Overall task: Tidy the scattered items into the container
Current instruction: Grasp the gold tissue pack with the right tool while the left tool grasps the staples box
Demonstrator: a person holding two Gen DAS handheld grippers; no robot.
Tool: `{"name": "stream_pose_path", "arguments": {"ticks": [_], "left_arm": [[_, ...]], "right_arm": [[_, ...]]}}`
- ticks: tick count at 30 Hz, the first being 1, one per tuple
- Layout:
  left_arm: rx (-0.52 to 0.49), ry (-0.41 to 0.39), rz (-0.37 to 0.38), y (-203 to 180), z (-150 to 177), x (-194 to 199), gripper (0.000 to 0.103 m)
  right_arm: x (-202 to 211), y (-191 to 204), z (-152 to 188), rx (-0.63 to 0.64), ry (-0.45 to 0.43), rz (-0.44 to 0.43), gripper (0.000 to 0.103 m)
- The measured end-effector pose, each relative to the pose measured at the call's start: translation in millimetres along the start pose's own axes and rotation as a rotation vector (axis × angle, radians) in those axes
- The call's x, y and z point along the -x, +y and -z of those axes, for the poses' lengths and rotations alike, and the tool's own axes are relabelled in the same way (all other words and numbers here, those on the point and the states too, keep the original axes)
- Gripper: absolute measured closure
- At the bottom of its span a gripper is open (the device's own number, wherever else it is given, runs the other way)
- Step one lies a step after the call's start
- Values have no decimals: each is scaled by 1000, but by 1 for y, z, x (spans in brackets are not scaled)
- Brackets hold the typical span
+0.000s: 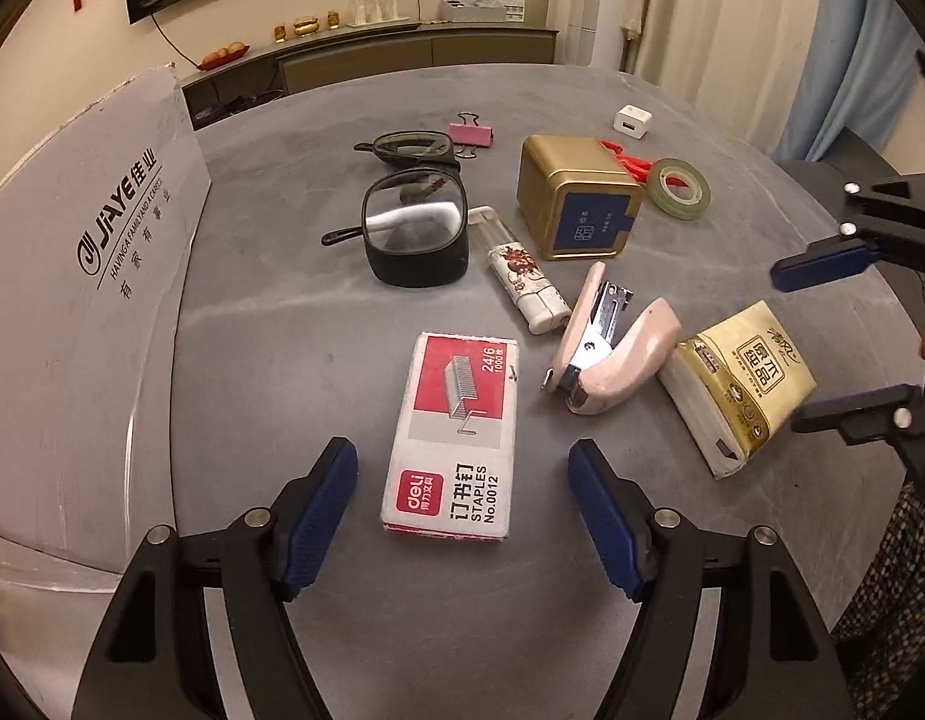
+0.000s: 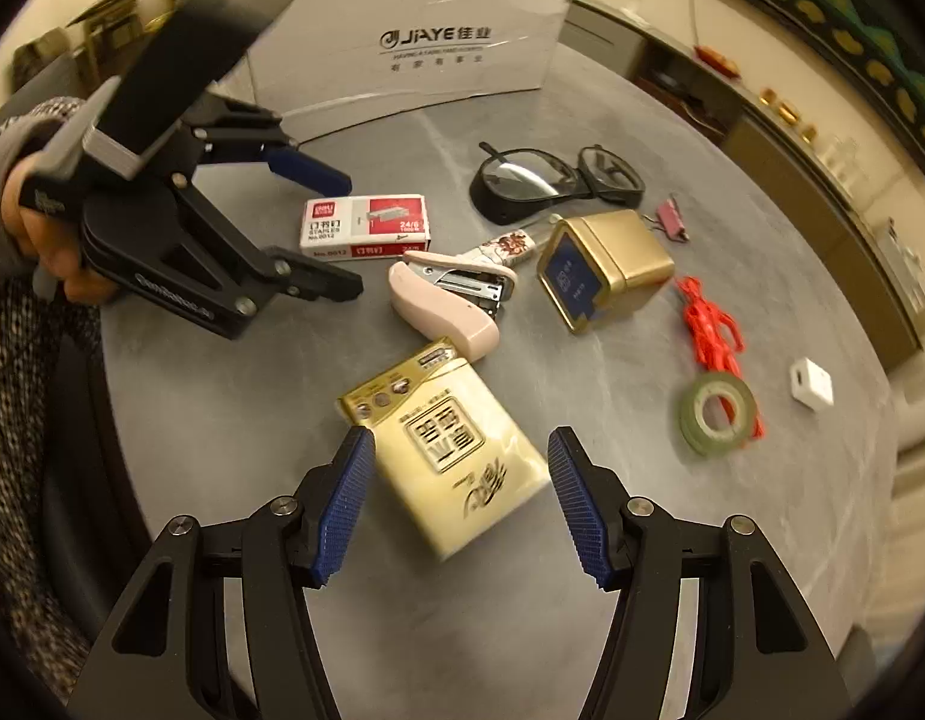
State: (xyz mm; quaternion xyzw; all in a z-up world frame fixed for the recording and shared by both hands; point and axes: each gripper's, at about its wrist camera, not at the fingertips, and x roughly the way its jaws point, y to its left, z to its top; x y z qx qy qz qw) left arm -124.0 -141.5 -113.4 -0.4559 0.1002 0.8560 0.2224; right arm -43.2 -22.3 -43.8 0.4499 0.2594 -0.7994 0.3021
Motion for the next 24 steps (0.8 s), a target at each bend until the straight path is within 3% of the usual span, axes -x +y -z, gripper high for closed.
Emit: {"name": "stream_pose_path", "arguments": {"ticks": [5,9,12,14,15,16,17,24], "left_arm": [[5,-4,-12,5,0,-2,22],[4,-5,-9,5,-1,-2,20],[5,-8,-6,5,0,-2,21],[6,-24,-1,7,1,1,31],[0,-32,-6,6,0,2,52],[2,-32,3,7,-1,4,64],[20,-28,20,11,-2,5,64],[62,-54,22,21,-2,19,64]], "right_arm": [[-14,-5,-3,39,-36,-77,35],[-31,9,1,106,20,-121,34],[-36,10,-4,63,-3,-139,35],[-39,9,-8,27,-8,-138,35],[-40,9,-9,10,-7,-143,38],[-41,9,-11,-6,-8,-145,41],[-40,10,-11,-17,-12,-140,48],[-21,13,-13,-116,-79,-127,48]]}}
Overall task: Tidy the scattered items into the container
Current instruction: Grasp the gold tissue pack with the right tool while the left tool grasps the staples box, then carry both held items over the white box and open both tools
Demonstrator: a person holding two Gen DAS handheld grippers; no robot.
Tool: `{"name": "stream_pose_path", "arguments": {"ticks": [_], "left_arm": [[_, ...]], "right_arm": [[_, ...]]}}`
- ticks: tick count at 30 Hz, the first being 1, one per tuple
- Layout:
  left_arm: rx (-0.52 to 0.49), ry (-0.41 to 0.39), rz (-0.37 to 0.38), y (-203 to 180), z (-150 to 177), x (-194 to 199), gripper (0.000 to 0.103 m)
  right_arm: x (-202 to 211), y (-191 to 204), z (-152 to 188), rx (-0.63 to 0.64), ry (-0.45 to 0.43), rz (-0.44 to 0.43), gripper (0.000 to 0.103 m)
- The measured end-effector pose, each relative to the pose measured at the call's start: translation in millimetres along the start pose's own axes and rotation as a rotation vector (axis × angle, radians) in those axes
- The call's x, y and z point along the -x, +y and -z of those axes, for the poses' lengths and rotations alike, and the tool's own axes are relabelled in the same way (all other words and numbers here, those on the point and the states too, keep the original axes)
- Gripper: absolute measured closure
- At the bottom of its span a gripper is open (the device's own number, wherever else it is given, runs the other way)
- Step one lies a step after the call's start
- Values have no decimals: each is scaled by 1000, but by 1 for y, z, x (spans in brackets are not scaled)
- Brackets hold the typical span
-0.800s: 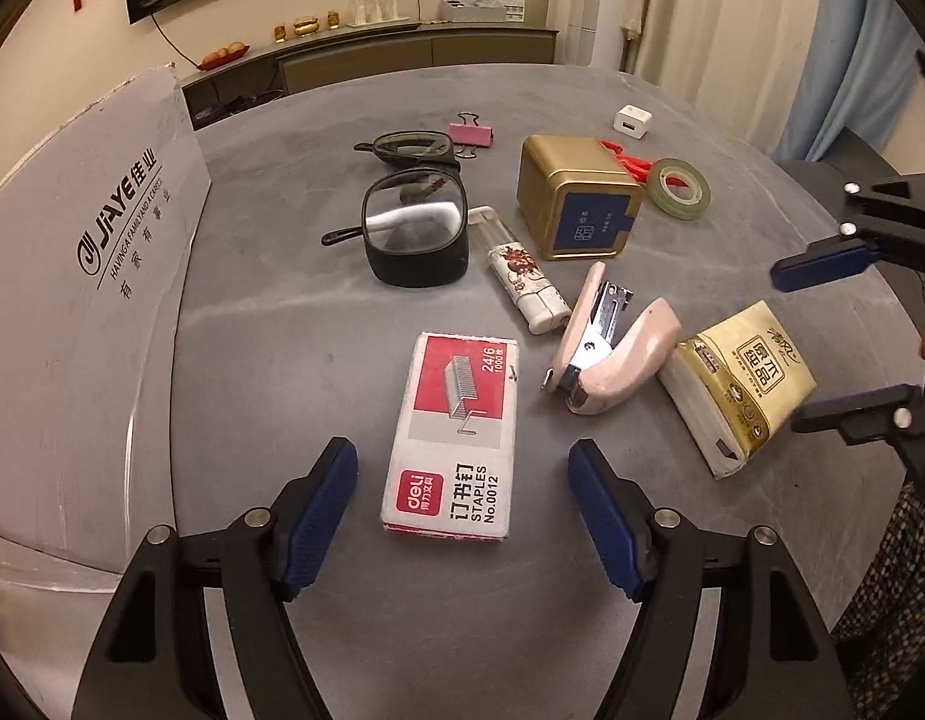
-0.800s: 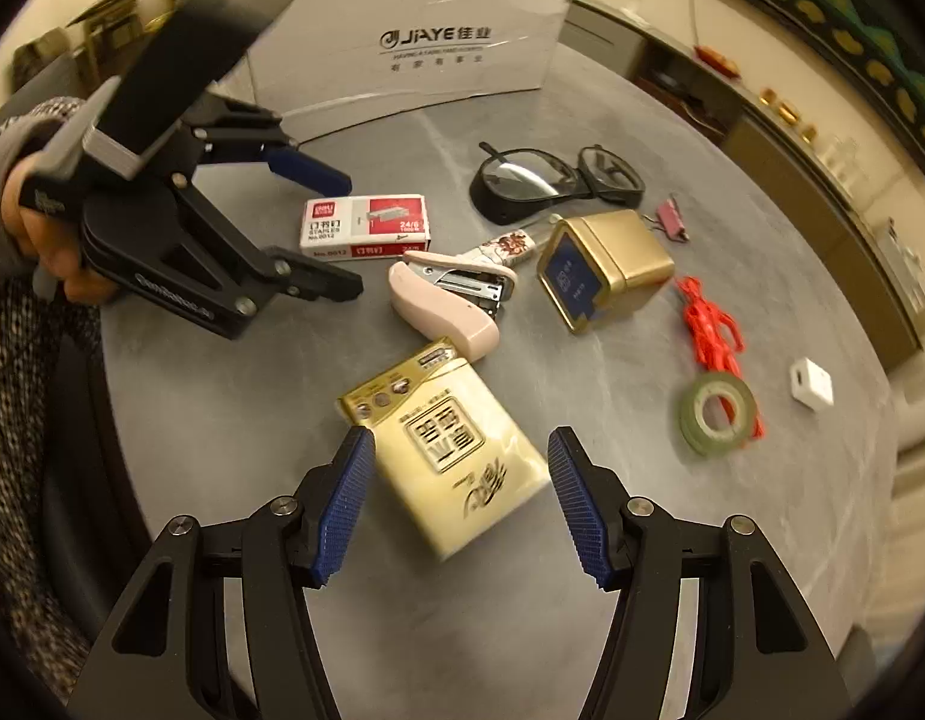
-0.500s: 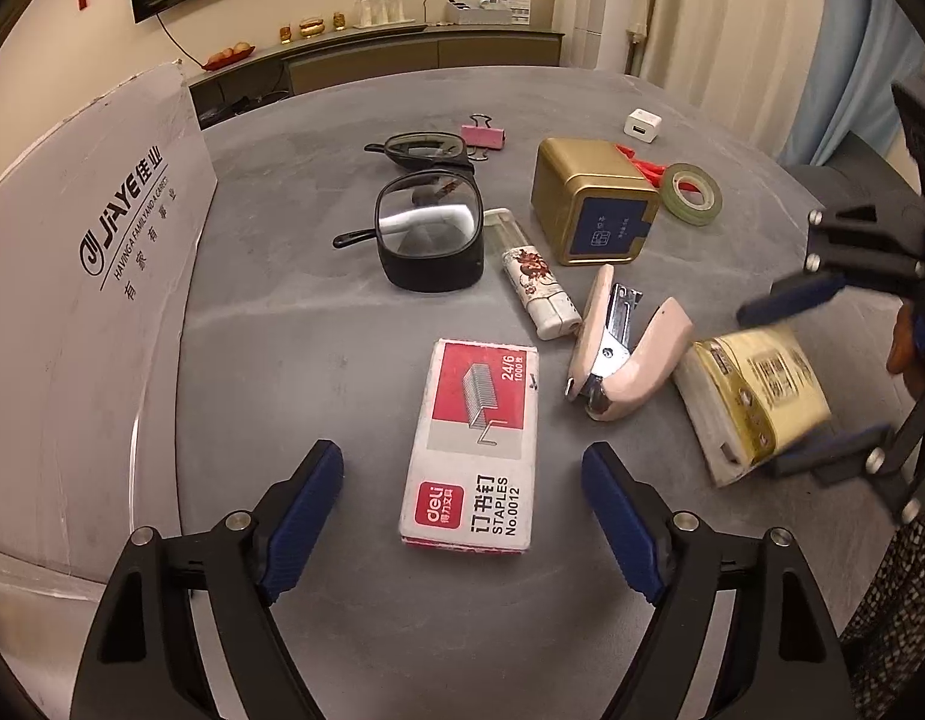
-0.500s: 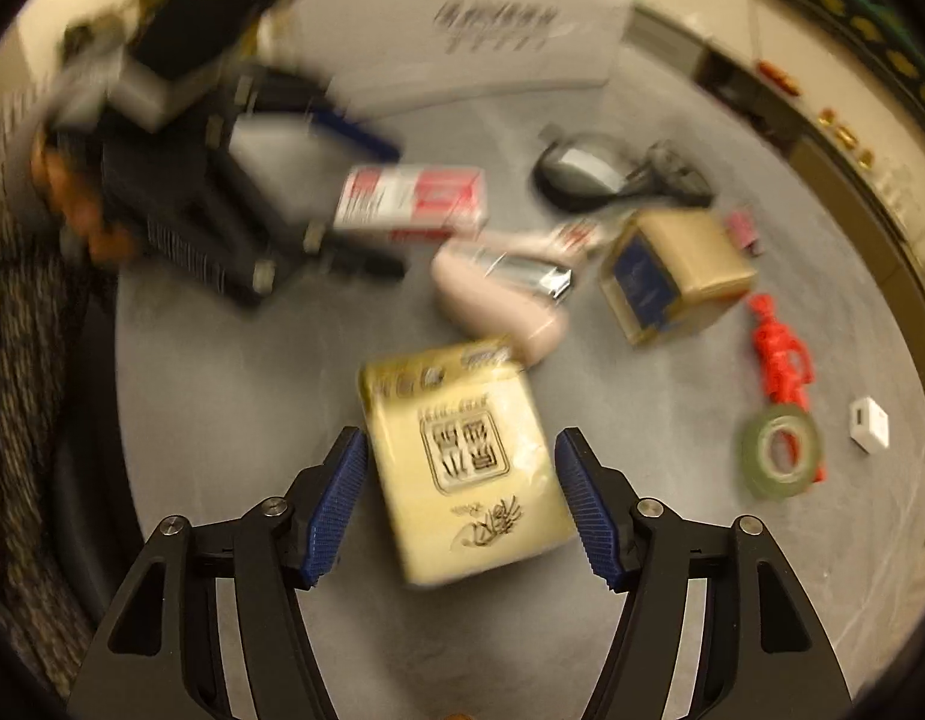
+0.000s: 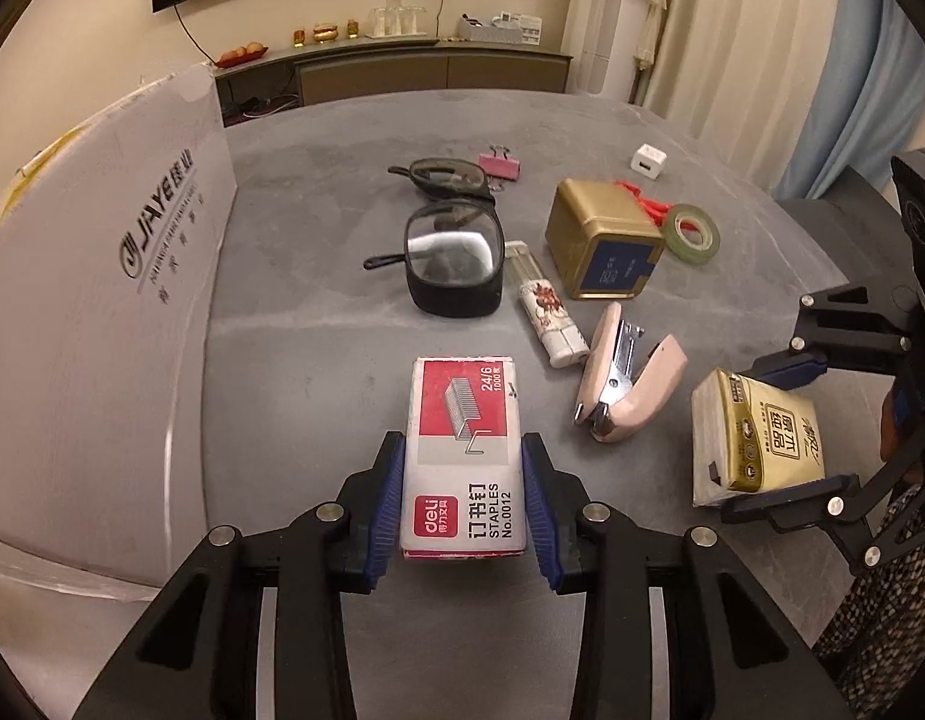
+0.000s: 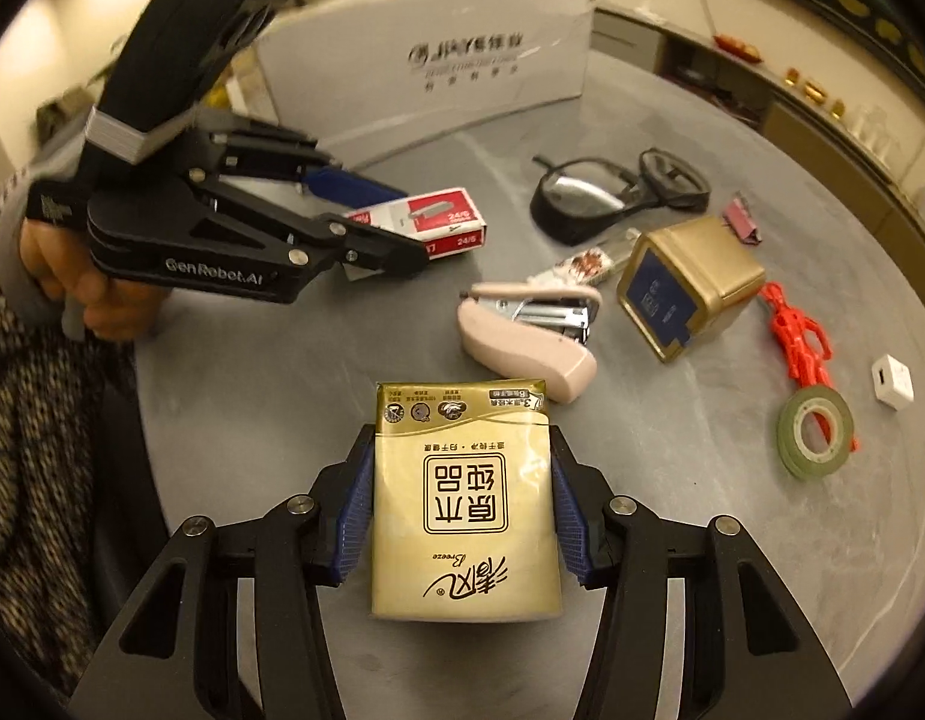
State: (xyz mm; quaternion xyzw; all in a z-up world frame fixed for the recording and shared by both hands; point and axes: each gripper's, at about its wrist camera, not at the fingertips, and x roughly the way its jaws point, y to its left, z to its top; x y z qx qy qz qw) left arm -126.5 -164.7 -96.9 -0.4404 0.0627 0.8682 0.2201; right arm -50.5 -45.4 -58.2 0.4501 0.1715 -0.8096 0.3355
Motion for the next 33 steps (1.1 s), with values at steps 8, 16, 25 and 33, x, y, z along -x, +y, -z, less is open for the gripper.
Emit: {"name": "stream_pose_path", "arguments": {"ticks": [8,16,25,33], "left_arm": [[32,-82,-33,9,-11,31,64],[70,-183,-24,19,-22,65,64],[134,-279,9,39,-28,105,64],[219,-354,19,71,-29,139,64]], "right_arm": [[23,-11,-14,-128,-145,68,48],[37,-13,-19,-251,-238,120,48],[46,12,-33,-288,-327,168,48],[42,46,-54,-297,-359,197,48]]}}
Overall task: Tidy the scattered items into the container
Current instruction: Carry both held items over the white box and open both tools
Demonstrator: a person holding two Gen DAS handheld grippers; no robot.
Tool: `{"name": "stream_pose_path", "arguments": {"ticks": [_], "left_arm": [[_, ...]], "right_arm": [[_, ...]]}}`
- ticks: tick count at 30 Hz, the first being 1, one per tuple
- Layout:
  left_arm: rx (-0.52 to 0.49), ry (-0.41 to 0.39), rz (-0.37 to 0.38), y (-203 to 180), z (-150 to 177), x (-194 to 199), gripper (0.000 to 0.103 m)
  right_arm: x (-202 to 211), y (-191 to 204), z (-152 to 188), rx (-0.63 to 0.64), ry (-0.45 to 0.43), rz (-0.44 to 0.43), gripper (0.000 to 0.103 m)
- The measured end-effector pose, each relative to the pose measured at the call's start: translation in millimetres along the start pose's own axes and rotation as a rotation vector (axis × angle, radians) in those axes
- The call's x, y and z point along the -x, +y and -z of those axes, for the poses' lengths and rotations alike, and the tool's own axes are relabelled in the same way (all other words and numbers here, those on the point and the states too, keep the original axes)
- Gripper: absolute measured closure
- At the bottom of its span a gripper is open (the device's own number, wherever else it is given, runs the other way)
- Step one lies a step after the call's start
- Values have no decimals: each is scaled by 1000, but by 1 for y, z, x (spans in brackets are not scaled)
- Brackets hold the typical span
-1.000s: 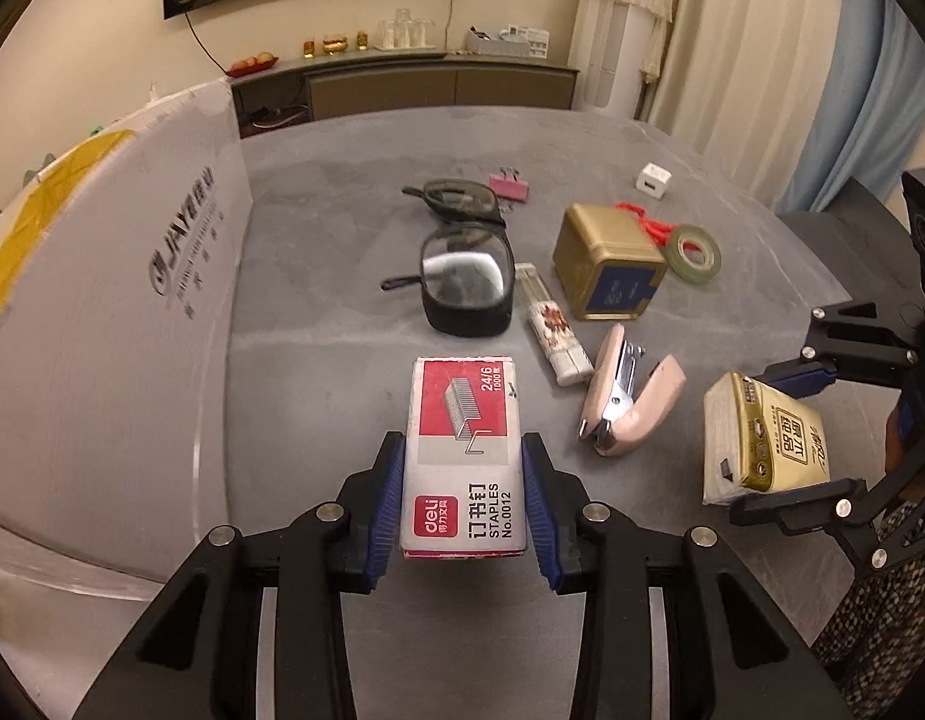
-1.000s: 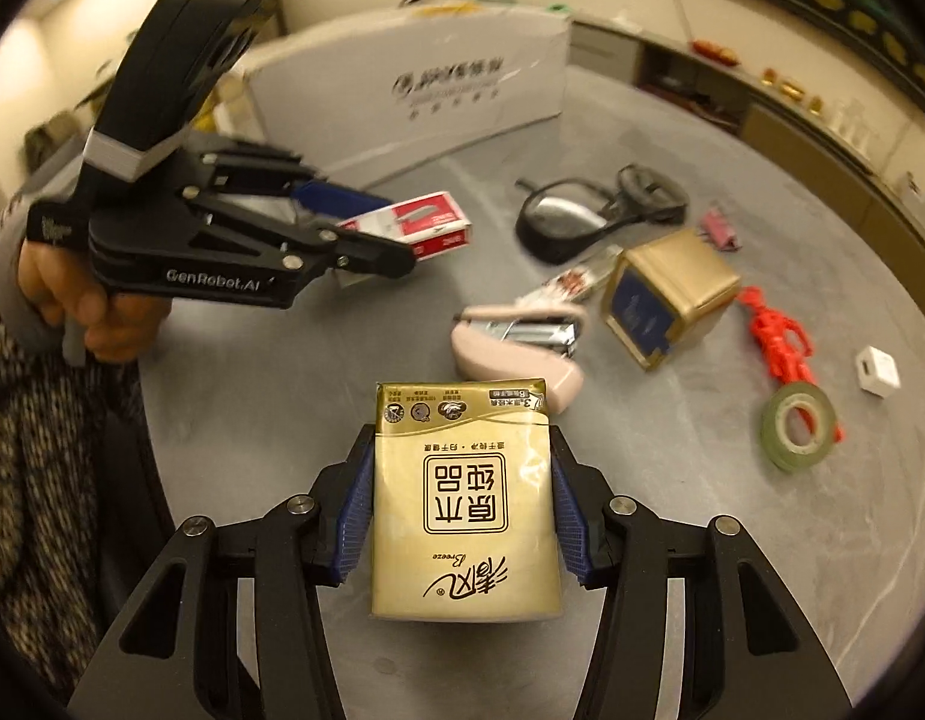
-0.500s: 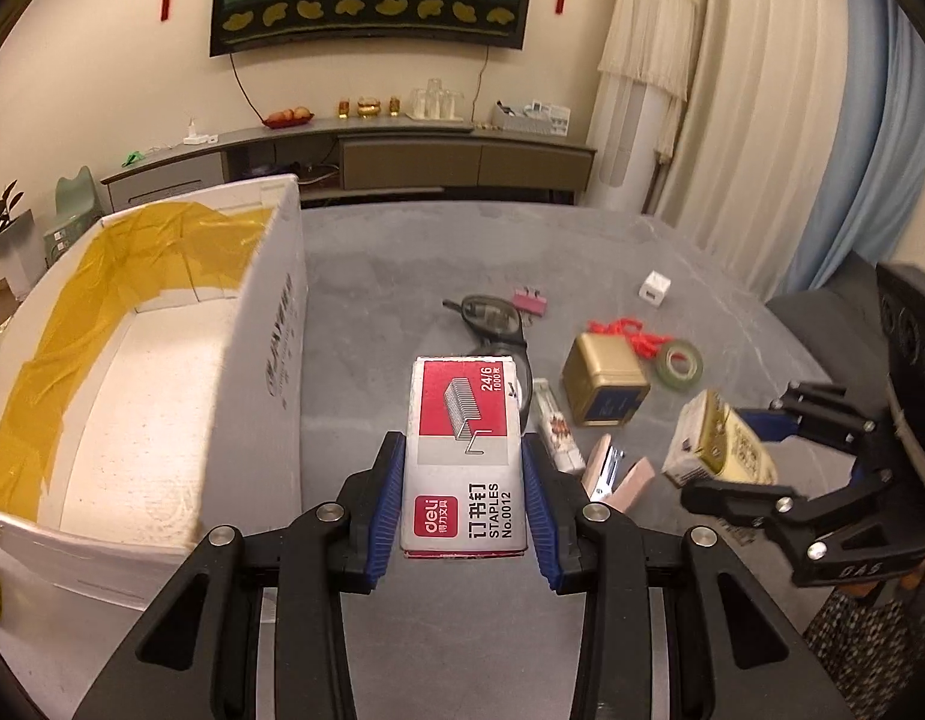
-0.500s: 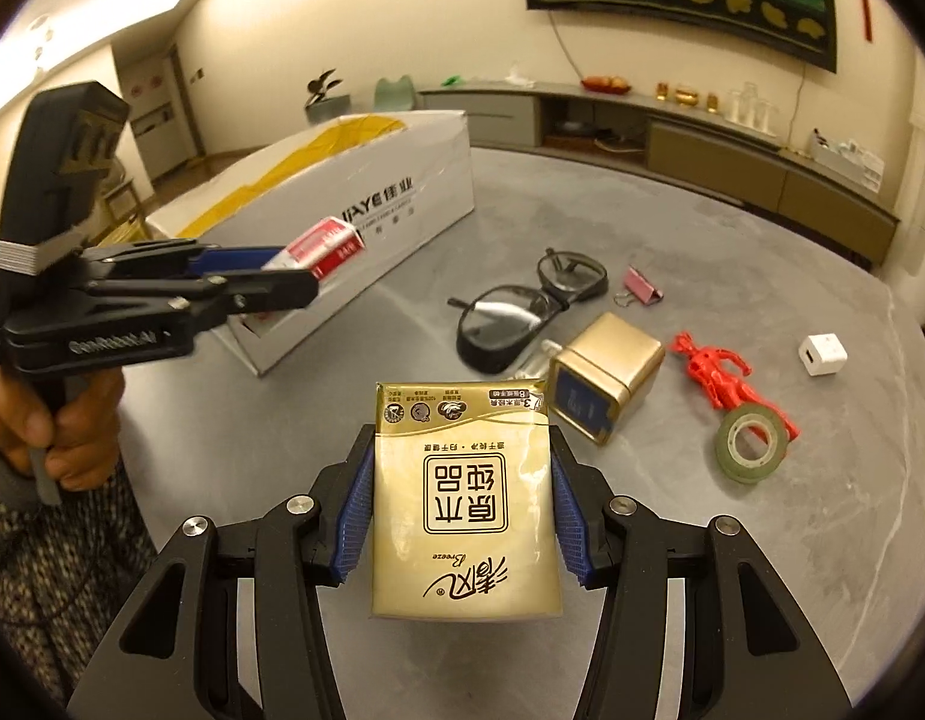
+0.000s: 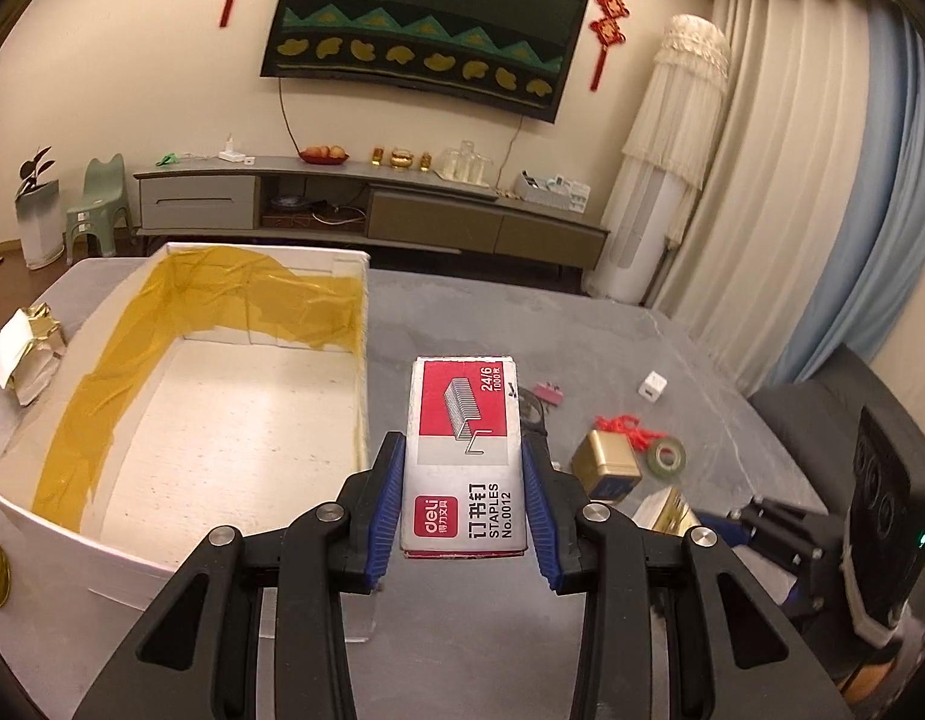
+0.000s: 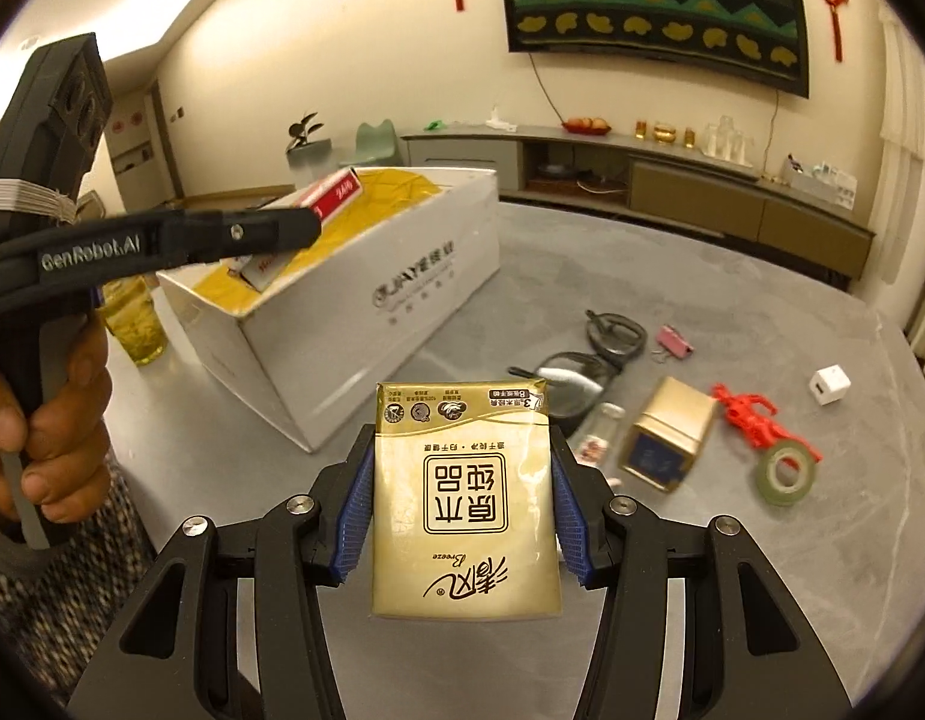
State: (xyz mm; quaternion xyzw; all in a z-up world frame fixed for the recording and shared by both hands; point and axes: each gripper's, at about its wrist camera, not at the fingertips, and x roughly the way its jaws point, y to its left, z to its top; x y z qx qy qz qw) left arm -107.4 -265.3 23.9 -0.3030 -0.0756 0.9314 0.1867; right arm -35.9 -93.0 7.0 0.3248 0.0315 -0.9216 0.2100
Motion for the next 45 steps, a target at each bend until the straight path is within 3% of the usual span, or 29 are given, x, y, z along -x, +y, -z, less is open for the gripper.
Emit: {"name": "stream_pose_path", "arguments": {"ticks": [6,23,33,45], "left_arm": [[50,-28,-1,21,-5,17,64],[189,-81,-28,85,-23,46,64],[292,-100,-69,132,-30,59,64],[364,-39,-113,161,-33,38,64]], "right_arm": [[1,24,-23,-21,-45,-23,48],[-27,92,-98,18,-69,-63,48],[-55,125,-118,71,-37,-82,48],[-107,146,-134,108,51,-70,48]]}}
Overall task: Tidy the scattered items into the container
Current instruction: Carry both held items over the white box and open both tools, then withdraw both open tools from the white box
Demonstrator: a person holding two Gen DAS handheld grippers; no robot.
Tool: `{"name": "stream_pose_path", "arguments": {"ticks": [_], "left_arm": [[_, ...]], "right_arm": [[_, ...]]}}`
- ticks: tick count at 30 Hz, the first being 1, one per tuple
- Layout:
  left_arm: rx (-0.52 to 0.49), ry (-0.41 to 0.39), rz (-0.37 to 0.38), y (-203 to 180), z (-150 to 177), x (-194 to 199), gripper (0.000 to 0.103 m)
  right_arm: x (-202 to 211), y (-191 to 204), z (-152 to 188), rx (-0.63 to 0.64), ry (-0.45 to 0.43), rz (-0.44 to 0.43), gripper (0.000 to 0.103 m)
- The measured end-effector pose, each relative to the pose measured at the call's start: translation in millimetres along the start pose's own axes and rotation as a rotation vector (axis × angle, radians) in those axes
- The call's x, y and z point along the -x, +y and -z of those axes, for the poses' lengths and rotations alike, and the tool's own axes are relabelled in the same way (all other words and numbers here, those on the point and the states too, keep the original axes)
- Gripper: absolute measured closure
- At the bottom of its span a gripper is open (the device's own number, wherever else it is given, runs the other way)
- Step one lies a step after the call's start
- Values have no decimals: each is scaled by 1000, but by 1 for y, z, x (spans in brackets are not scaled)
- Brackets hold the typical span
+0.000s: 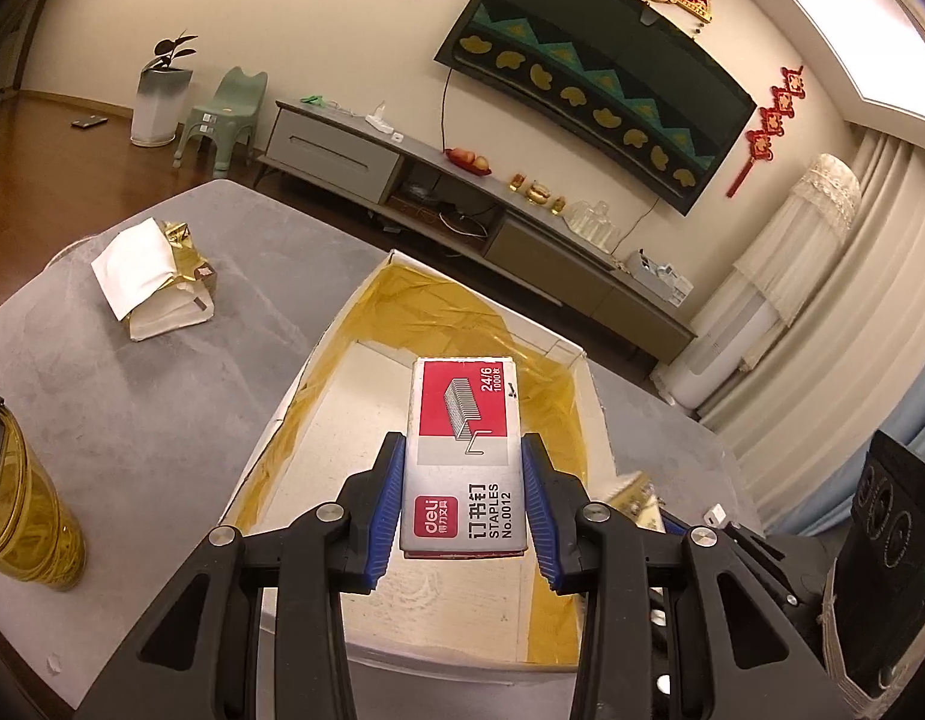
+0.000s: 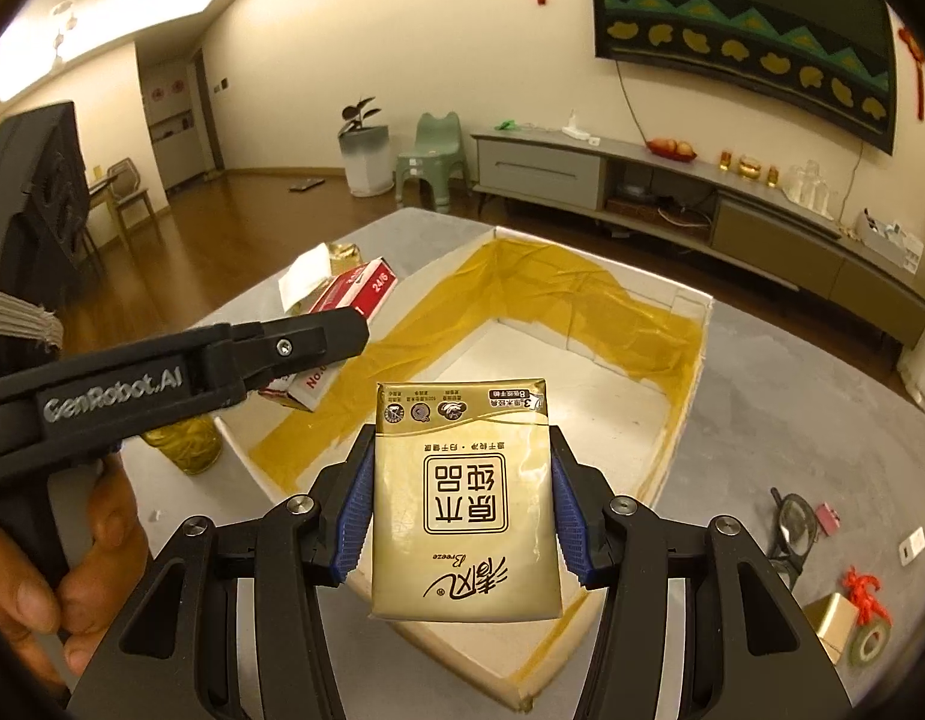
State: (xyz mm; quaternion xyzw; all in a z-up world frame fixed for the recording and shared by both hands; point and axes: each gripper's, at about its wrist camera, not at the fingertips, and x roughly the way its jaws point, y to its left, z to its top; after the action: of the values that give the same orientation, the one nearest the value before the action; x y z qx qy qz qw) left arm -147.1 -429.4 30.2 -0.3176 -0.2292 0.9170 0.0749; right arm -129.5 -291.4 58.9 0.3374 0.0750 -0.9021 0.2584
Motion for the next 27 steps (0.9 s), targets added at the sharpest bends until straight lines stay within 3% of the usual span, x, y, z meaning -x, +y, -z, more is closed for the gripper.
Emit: {"name": "stream_pose_path", "arguments": {"ticks": [20,24,27], "left_arm": [[10,52,-124,5,3,-30,63],[16,49,-136,5,4,-32,47],[10,41,-140,3,5,-32,43]], "right_arm": [[-24,-18,-1,-40,110,-21,47],[-23,-20,1,-37,129,-25,47],[-20,-24,2,-50,125,-58,46]]}}
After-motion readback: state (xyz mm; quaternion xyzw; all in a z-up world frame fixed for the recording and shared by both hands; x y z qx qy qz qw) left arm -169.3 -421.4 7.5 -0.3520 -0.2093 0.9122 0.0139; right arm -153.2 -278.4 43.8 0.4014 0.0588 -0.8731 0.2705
